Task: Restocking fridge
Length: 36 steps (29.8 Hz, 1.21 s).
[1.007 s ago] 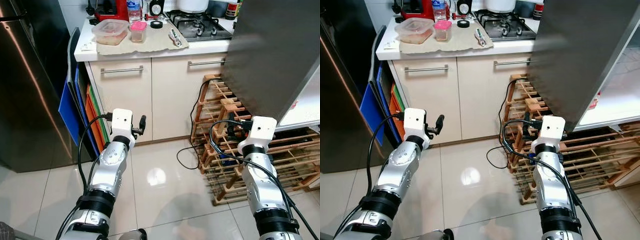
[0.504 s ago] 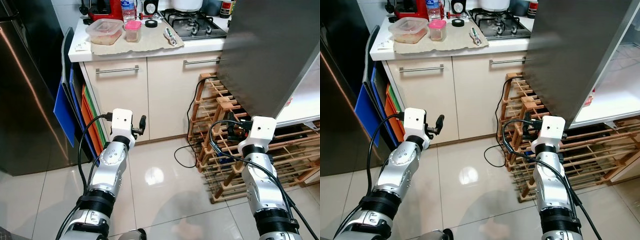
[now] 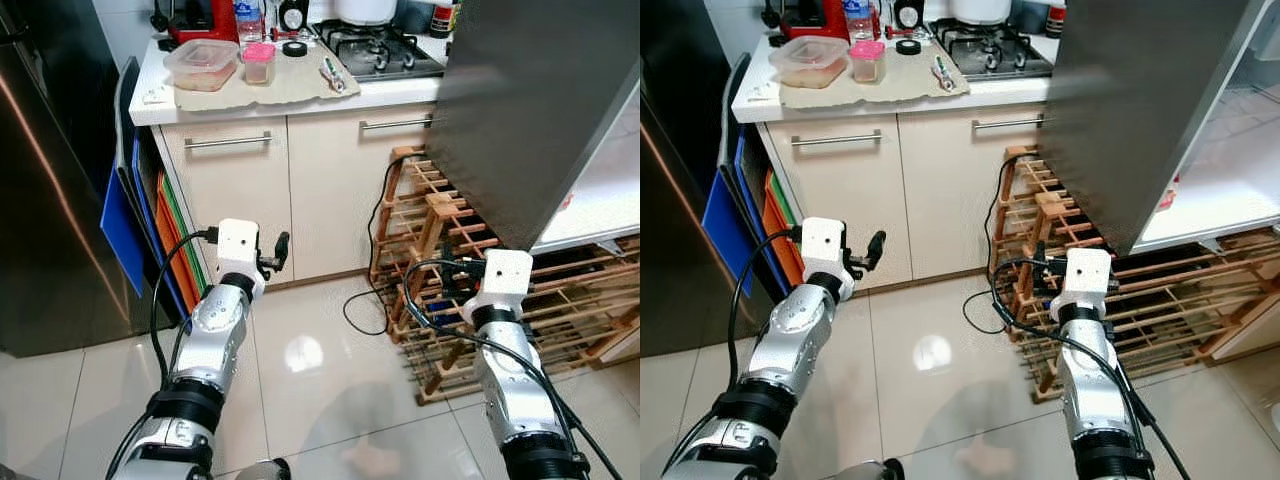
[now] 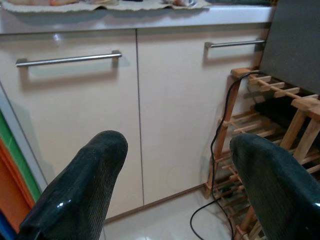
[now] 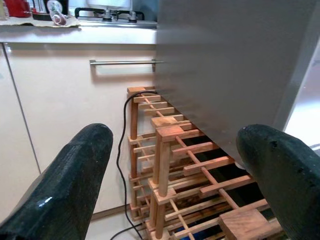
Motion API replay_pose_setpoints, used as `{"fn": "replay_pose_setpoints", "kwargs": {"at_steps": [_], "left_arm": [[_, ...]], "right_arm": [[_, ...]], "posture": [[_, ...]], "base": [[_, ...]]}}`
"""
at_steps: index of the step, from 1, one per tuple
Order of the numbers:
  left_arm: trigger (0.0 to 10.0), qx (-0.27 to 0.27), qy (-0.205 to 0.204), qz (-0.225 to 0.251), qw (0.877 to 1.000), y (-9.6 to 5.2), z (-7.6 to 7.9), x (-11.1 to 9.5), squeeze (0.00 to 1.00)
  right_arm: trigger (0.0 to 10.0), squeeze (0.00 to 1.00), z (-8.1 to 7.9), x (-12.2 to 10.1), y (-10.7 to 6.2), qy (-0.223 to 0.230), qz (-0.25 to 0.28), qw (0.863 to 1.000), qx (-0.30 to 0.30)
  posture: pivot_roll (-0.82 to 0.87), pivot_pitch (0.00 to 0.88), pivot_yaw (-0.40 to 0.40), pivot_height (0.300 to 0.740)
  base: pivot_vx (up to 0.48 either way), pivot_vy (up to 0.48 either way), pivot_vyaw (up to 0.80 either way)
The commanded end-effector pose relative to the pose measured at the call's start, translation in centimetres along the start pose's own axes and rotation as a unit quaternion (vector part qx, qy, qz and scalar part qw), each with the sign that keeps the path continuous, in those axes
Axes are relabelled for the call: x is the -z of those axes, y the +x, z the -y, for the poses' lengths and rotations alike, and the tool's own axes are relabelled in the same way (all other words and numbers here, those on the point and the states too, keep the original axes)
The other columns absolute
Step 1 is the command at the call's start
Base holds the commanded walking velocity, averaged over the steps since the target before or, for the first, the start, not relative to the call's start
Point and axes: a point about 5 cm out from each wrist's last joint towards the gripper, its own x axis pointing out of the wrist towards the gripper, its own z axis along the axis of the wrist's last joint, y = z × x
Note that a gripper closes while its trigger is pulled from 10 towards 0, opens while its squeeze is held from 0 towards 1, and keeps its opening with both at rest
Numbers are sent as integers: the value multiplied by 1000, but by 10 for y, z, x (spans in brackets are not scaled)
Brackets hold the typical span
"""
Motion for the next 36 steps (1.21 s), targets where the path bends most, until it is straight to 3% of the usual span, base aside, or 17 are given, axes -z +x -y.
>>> {"fn": "replay_pose_setpoints", "kwargs": {"at_steps": [1, 9, 13, 16, 23, 36], "left_arm": [[10000, 5, 2, 7, 1000, 3, 2, -4, 0], [10000, 8, -7, 44, 999, 5, 0, -16, 0], [10000, -6, -5, 60, 998, 6, -4, -22, 0], [10000, -8, -8, 60, 998, 7, -4, -21, 0], [10000, 0, -13, 58, 998, 9, 2, -21, 0], [10000, 12, -5, 63, 998, 13, 6, -26, 0]], "right_arm": [[10000, 47, 3, -5, 1, -5, 12, 1000, 4], [10000, 55, 2, -4, 0, -8, 15, 1000, 5], [10000, 59, 4, -28, -1, -44, 86, 995, 25], [10000, 59, 1, -32, 2, -44, 92, 995, 16], [10000, 114, 4, -21, 2, -35, 61, 997, 20], [10000, 106, 2, -16, 3, -40, 51, 998, 25]], "posture": [[26, 0, 27, 740], [23, 0, 29, 740], [26, 0, 30, 740], [22, 0, 29, 740], [31, 0, 25, 740], [34, 0, 32, 740]], "base": [[0, 0, 0], [147, 0, 0], [463, 0, 0], [443, 81, 0], [407, 252, 283], [406, 256, 595]]}}
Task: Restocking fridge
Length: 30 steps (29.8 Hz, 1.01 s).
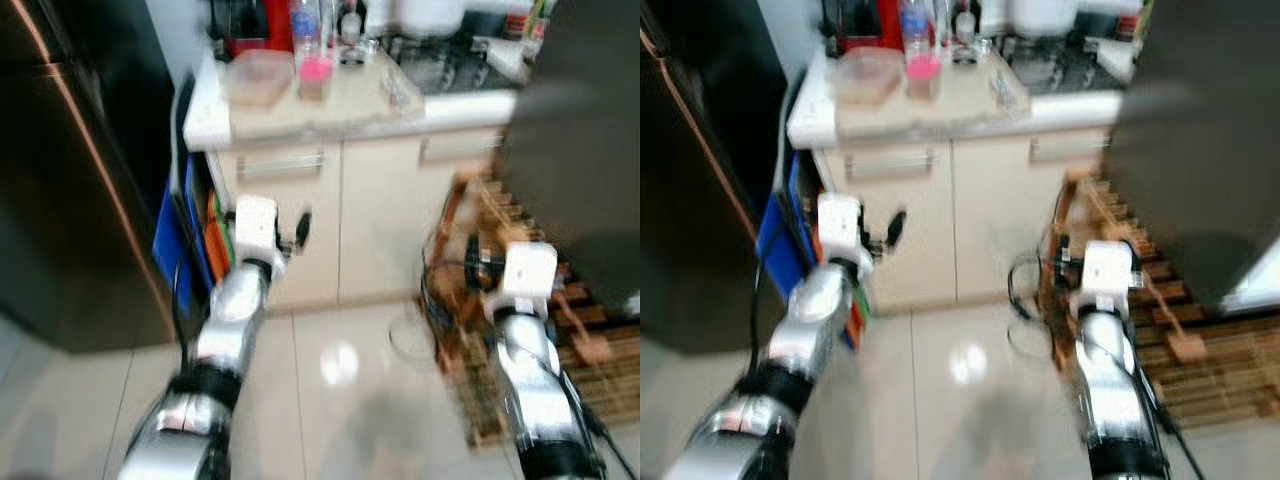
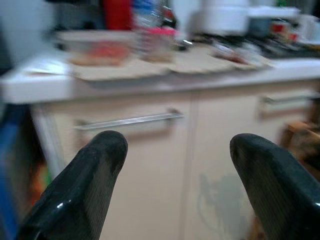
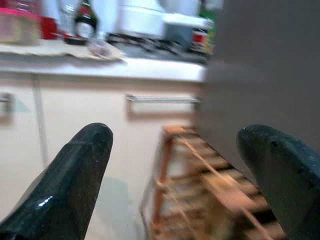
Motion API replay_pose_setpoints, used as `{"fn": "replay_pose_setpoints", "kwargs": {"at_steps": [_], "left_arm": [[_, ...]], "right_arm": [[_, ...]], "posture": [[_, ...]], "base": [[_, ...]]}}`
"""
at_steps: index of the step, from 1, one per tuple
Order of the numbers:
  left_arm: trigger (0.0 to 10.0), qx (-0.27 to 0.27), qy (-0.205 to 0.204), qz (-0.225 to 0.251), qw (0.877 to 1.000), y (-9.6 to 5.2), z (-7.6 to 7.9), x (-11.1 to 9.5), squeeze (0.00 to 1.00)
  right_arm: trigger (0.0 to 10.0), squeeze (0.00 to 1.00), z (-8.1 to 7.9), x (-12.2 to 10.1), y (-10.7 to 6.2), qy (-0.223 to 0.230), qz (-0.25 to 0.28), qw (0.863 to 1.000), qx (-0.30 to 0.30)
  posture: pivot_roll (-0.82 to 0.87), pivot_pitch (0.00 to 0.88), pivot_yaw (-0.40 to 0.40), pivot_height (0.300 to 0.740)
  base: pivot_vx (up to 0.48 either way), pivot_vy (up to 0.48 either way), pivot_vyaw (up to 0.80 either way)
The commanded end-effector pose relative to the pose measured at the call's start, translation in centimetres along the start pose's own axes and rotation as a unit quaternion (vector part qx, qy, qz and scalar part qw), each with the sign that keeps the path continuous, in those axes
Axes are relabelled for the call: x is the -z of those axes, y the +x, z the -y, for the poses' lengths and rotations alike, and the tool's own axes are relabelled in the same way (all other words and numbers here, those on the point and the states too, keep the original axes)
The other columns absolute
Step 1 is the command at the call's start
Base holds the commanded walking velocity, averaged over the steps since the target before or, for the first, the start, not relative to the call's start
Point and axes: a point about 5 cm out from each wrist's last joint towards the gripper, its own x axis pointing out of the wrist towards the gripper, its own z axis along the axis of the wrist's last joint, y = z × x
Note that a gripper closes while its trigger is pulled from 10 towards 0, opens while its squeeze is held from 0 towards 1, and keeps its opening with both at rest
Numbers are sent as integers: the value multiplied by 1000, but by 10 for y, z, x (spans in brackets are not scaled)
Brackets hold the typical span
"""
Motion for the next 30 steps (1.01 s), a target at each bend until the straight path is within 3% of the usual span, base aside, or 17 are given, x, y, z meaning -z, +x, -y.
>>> {"fn": "replay_pose_setpoints", "kwargs": {"at_steps": [1, 8, 16, 25, 30], "left_arm": [[10000, -17, 6, -6, 1000, -3, -12, 3, 0], [10000, -1, 17, 7, 1000, -1, -8, -3, 0], [10000, 19, 32, 12, 999, 1, -3, -6, 0], [10000, 44, 41, 22, 998, 5, 7, -11, 0], [10000, 49, 39, 20, 998, 4, 8, -11, 0]], "right_arm": [[10000, 90, -11, -4, 2, 6, 9, 1000, -12], [10000, 0, -11, -16, 9, -10, 40, 999, -5], [10000, 0, -14, -16, 10, -10, 39, 999, -8], [10000, 0, -6, -44, 24, 4, 84, 996, 22], [10000, 0, -4, -40, 25, -2, 79, 997, 23]], "posture": [[35, 0, 32, 740], [41, 0, 34, 740], [44, 0, 35, 740], [39, 0, 38, 740], [39, 0, 38, 740]], "base": [[405, 255, 0], [431, 107, 0], [472, 0, 0], [0, -33, 0], [213, -403, 0]]}}
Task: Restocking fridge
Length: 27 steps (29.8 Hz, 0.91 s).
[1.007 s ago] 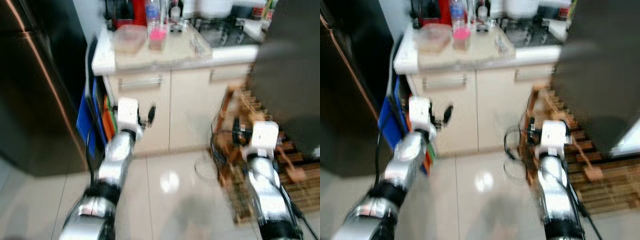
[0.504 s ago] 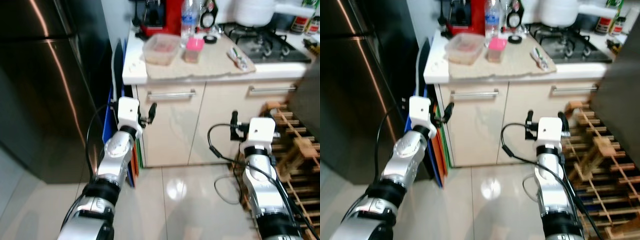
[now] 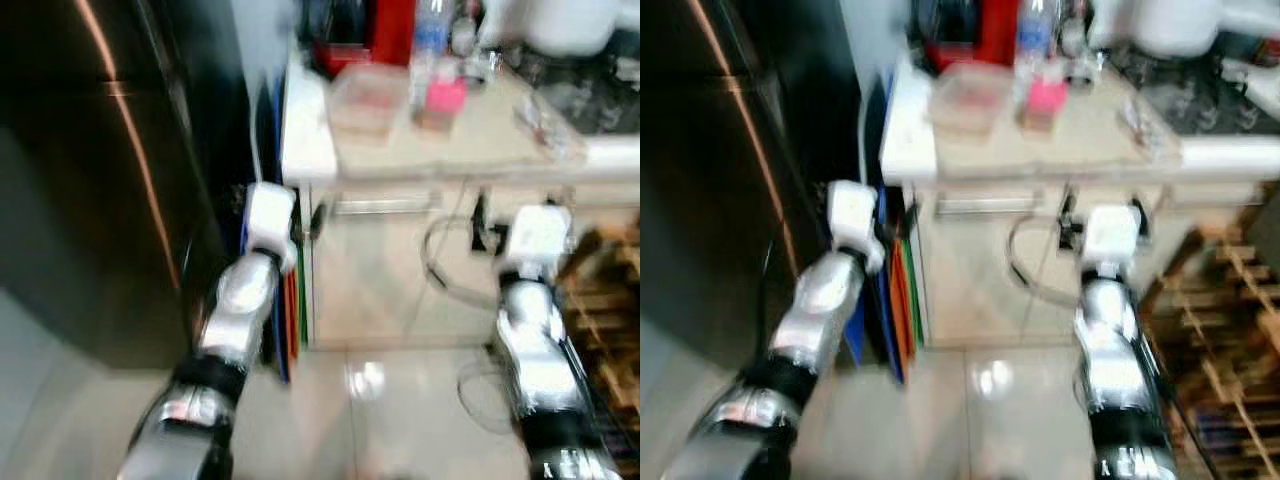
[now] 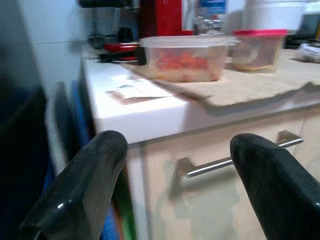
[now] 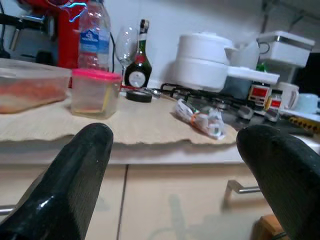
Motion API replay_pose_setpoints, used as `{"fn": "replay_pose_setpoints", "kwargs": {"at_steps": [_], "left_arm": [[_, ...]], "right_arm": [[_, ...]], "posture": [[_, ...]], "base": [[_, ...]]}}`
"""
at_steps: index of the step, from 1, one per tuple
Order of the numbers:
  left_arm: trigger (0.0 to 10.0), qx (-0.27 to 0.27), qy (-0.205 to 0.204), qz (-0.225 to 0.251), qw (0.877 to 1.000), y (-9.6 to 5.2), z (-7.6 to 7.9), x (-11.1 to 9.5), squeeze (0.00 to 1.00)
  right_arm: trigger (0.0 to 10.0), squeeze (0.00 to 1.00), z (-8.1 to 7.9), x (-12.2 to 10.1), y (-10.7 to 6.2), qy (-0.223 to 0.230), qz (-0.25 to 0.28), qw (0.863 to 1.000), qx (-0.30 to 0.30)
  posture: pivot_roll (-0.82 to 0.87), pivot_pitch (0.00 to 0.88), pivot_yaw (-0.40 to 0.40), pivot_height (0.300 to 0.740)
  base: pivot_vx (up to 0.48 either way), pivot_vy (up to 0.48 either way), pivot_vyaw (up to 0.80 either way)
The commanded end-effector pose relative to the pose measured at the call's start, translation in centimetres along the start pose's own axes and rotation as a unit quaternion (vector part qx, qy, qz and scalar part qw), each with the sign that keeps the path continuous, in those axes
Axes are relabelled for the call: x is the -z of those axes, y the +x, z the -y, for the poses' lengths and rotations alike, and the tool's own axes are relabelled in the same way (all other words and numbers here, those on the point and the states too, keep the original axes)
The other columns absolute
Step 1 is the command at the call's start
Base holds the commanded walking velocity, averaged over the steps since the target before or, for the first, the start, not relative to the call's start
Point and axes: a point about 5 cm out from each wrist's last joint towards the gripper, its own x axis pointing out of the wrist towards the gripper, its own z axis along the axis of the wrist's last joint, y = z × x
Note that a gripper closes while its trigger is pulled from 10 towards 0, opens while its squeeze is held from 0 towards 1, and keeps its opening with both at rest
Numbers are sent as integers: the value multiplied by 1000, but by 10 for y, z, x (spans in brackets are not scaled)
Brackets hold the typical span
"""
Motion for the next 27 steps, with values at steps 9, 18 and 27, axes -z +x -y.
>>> {"fn": "replay_pose_setpoints", "kwargs": {"at_steps": [9, 18, 27], "left_arm": [[10000, -4, 2, 1, 1000, 0, -3, -2, 0], [10000, 8, 1, 12, 1000, 0, -1, -5, 0], [10000, 18, -4, 20, 1000, 2, 1, -10, 0]], "right_arm": [[10000, 0, -13, 8, -10, 8, -20, 1000, -23], [10000, 0, -15, 9, -11, 9, -24, 999, -29], [10000, 0, -16, 8, -11, 8, -22, 999, -32]], "posture": [[36, 0, 37, 740], [37, 0, 37, 740], [38, 0, 37, 740]], "base": [[300, -372, 0], [304, -368, 0], [303, -370, 0]]}}
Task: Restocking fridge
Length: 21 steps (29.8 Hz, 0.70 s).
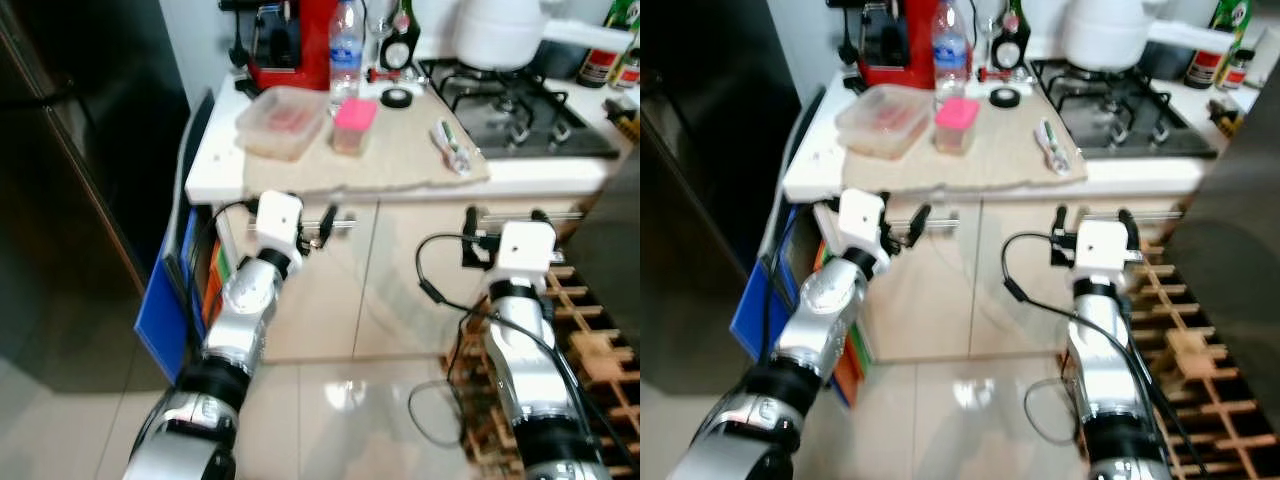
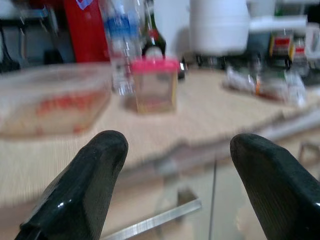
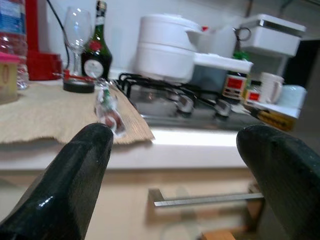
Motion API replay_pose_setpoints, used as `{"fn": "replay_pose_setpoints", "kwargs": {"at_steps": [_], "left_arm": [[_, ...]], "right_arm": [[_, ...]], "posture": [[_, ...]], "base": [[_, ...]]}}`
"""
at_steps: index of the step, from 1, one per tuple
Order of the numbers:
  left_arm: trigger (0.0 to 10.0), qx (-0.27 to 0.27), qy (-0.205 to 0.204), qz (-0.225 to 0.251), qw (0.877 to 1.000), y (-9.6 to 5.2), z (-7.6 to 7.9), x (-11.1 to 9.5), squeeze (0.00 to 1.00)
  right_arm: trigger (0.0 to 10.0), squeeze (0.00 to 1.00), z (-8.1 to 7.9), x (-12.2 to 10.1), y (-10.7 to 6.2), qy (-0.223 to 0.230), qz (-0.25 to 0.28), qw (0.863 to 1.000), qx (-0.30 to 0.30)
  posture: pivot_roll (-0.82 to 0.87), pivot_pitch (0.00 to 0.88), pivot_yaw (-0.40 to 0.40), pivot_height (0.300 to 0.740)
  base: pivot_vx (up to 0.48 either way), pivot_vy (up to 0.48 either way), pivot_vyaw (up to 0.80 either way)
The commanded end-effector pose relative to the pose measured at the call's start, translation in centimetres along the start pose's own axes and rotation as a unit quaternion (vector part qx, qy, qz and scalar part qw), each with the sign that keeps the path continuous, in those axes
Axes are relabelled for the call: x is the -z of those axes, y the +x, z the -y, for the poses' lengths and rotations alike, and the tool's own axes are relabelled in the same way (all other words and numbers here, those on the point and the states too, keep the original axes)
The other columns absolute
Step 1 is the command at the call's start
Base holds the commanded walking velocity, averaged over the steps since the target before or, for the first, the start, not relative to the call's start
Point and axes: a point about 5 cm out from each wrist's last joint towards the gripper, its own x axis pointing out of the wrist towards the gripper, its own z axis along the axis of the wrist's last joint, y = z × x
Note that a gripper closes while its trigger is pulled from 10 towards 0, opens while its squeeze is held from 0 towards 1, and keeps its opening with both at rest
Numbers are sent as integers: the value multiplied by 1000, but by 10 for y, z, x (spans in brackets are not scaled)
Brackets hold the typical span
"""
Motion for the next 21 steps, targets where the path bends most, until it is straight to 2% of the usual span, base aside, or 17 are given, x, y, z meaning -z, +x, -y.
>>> {"fn": "replay_pose_setpoints", "kwargs": {"at_steps": [1, 3, 5, 10, 14, 19, 21], "left_arm": [[10000, -10, 4, -2, 1000, -2, -9, -1, 0], [10000, -18, 4, 4, 1000, 0, -11, -4, 0], [10000, -33, 21, 10, 999, 2, -15, -9, 0], [10000, -55, 10, 29, 998, 10, -24, -23, 0], [10000, -65, 21, 34, 997, 15, -30, -30, 0], [10000, -66, 34, 23, 997, 19, -30, -29, 0], [10000, -64, 10, 21, 998, 21, -30, -29, 0]], "right_arm": [[10000, 0, -9, -4, 1, 10, 5, 1000, -10], [10000, 0, -10, -5, 1, 9, 9, 1000, -11], [10000, 0, -11, -10, 1, 7, 19, 1000, -14], [10000, 0, -12, -20, 1, -1, 50, 999, -12], [10000, 0, -10, -17, 1, 0, 43, 999, -9], [10000, 0, -12, -15, 0, 1, 39, 999, -12], [10000, 0, -13, -14, -1, 2, 36, 999, -14]], "posture": [[38, 0, 37, 740], [38, 0, 37, 740], [37, 0, 39, 740], [36, 0, 41, 740], [35, 0, 43, 740], [37, 0, 46, 740], [38, 0, 46, 740]], "base": [[300, -371, 0], [409, 0, 0], [0, 0, 0], [0, 0, 0], [0, 0, 0], [0, 0, 0], [0, 0, 0]]}}
